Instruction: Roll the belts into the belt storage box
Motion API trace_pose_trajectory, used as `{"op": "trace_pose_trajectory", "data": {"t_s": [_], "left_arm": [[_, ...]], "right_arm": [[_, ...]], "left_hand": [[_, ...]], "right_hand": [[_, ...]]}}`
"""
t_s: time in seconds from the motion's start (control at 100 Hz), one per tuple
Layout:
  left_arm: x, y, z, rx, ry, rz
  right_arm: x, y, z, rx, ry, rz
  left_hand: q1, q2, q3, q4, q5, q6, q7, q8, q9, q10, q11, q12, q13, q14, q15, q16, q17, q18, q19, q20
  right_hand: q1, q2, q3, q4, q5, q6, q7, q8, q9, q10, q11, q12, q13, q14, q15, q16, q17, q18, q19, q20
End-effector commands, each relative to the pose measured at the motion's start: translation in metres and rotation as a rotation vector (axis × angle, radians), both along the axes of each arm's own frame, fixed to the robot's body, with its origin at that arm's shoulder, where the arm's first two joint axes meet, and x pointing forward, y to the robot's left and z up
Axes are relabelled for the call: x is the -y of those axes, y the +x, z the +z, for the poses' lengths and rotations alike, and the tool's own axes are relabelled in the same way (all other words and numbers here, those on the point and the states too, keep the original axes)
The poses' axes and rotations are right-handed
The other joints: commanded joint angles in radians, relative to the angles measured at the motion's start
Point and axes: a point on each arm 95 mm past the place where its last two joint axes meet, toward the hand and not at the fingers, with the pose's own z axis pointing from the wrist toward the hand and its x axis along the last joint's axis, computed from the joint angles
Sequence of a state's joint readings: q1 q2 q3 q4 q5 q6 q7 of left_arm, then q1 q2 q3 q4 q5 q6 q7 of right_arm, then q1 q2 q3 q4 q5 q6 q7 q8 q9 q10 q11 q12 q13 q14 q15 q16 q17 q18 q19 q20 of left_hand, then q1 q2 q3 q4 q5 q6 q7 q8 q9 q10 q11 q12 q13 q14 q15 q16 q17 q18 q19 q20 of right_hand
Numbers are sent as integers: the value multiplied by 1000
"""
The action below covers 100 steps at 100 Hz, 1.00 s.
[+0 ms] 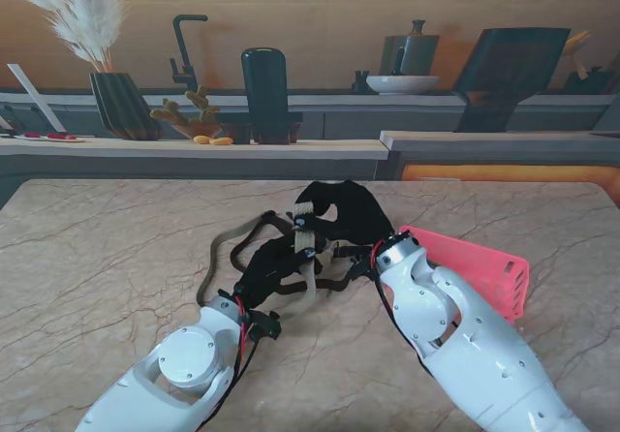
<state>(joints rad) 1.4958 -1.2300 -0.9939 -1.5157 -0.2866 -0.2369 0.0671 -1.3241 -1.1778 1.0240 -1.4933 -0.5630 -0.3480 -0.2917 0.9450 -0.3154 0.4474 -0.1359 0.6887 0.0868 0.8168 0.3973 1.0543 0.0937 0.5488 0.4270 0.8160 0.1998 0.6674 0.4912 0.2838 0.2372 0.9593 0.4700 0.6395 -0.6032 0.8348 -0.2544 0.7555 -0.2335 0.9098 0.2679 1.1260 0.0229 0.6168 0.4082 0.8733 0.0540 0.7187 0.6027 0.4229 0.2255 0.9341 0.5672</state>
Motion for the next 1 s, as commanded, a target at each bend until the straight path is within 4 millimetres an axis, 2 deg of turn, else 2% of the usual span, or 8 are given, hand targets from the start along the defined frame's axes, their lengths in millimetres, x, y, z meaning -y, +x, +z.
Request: {"op": "trace_pose_trajectory", "data": {"t_s": [0.0, 0.09, 0.2, 0.31, 0.51, 0.7, 0.89, 0.99], "left_arm": [[3, -2, 5, 0, -32, 4], [1, -1, 5, -6, -54, 2], [-1, -1, 5, -18, -94, -21], [-2, 0, 5, -16, -108, -29], [-2, 0, 6, -20, -111, -13], [-1, -1, 6, -40, -137, -8], [0, -3, 8, -52, -159, 7], [-1, -4, 9, -55, -170, 11]], "right_arm": [[-1, -6, -17, -44, -19, 17], [1, -7, -22, -53, -35, 21], [2, -7, -27, -71, -43, 19], [2, -7, -32, -94, -52, 28], [3, -9, -44, -108, -114, 84], [4, -12, -53, -67, -223, 146], [1, -12, -58, -38, -278, 180], [-1, -12, -61, -33, -300, 194]], "left_hand": [[-58, 20, -71, 30, -44, -82, -50, -10, -35, -10, -32, -23, -19, -14, -11, 1, -12, -4, 28, 15], [-330, 14, -39, 71, -88, -39, -215, 42, -124, -2, -97, -49, -59, -18, -65, -3, -30, 8, -2, 16], [-557, -133, 97, 39, -179, -20, -312, 37, -211, 5, -143, -69, -110, -29, -143, -22, -52, 17, -59, 15], [-636, -177, 154, 3, -241, -15, -364, 28, -268, 5, -168, -79, -143, -39, -200, -40, -61, 22, -91, 15], [-651, -161, 164, -7, -288, -3, -384, 26, -293, 13, -173, -82, -144, -41, -209, -40, -58, 15, -97, 17], [-673, -133, 142, -12, -294, -1, -382, 28, -288, 14, -162, -79, -135, -40, -192, -31, -51, 3, -92, 24], [-637, -142, 147, -7, -301, 1, -358, 46, -272, 3, -133, -65, -114, -49, -156, -17, -36, -14, -66, 38], [-595, -153, 152, 7, -310, 4, -345, 54, -259, -8, -114, -55, -95, -57, -137, -13, -23, -25, -55, 42]], "right_hand": [[42, 68, 62, 11, 47, -164, 142, 20, 25, -26, 18, -5, 15, -47, 15, 1, -2, -32, 24, -11], [39, 67, 65, 11, 49, -164, 142, 19, 27, -27, 16, -7, 16, -46, 10, -1, -2, -31, 22, -12], [40, 67, 67, 10, 48, -162, 142, 19, 26, -27, 15, -7, 16, -47, 5, -3, -3, -30, 20, -13], [38, 66, 67, 9, 44, -153, 138, 15, 23, -23, 11, -7, 12, -42, -2, -5, -5, -26, 17, -13], [10, 45, 70, 7, 23, -130, 120, 8, -3, -14, -4, -4, -5, -36, -36, -15, -15, -20, -5, -16], [-111, -134, 105, -5, -42, -77, 64, 18, -70, -9, -23, -6, -31, -34, -77, -24, -23, -15, -41, -7], [-193, -215, 190, 107, -24, 4, -131, 204, -125, 2, -31, -4, -43, -36, -98, -25, -20, -18, -68, 10], [-206, -246, 208, 106, -63, 31, -161, 219, -171, 18, -40, -5, -59, -34, -105, -27, -27, -21, -75, 9]]}}
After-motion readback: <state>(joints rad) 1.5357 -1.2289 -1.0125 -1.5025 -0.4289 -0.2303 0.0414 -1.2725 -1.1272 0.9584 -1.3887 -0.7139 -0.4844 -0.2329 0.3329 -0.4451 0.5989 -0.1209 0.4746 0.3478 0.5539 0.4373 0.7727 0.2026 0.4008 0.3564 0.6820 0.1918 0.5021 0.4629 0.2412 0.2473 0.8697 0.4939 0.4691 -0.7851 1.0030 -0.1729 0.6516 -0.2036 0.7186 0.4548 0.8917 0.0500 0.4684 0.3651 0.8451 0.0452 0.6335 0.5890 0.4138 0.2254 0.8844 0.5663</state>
